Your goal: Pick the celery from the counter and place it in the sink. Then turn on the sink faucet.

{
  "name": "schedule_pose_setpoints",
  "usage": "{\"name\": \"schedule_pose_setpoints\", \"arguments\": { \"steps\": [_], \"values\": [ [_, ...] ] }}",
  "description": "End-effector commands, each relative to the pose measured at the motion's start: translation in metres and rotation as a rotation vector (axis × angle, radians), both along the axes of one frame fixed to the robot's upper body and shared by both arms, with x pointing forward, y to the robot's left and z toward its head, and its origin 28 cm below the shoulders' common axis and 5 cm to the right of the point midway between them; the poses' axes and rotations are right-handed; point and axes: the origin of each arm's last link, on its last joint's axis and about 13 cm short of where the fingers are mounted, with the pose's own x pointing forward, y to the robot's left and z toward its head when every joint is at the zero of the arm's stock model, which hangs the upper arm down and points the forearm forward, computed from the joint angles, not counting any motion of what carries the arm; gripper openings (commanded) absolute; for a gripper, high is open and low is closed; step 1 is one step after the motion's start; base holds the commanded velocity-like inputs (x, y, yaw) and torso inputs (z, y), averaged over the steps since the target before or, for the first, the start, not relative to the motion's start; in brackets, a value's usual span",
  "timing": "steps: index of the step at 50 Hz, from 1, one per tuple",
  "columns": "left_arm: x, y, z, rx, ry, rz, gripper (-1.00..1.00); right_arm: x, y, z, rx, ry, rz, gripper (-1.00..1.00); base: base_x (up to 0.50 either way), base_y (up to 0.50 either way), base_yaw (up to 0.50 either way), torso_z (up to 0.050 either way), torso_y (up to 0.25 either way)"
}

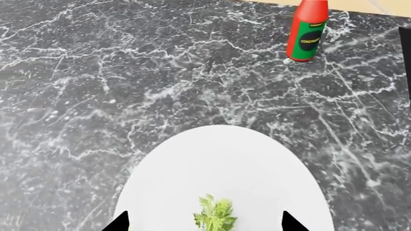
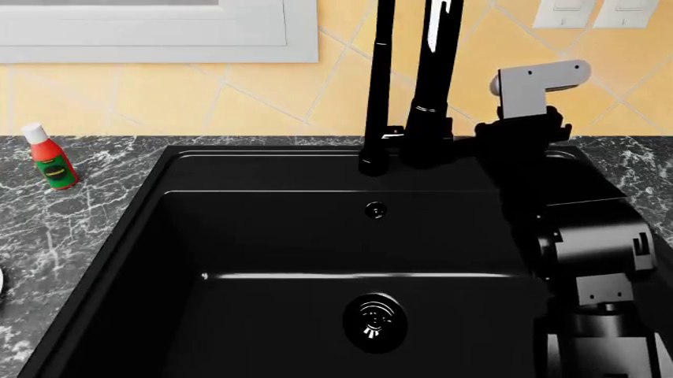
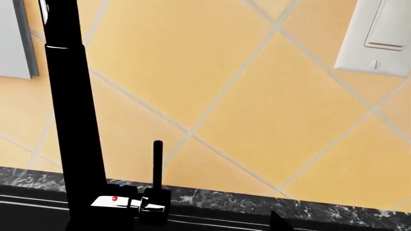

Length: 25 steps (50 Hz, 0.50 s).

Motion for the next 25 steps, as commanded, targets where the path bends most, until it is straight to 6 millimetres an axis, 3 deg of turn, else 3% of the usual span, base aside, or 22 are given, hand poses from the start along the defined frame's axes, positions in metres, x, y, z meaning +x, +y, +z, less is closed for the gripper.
{"name": "schedule_pose_setpoints", "arguments": {
  "steps": [1,25],
  "values": [
    [0.000,0.006,-0.012,0.010,0.029,-0.021,1.00,0.000,0.001,0.000,0.002,0.000,0.001,1.00,0.00,0.00,0.00,0.000,0.000],
    [0.002,0.010,-0.034,-0.011,0.085,-0.024,1.00,-0.001,0.000,0.002,-0.002,-0.005,0.000,1.00,0.00,0.00,0.00,0.000,0.000]
  ]
}}
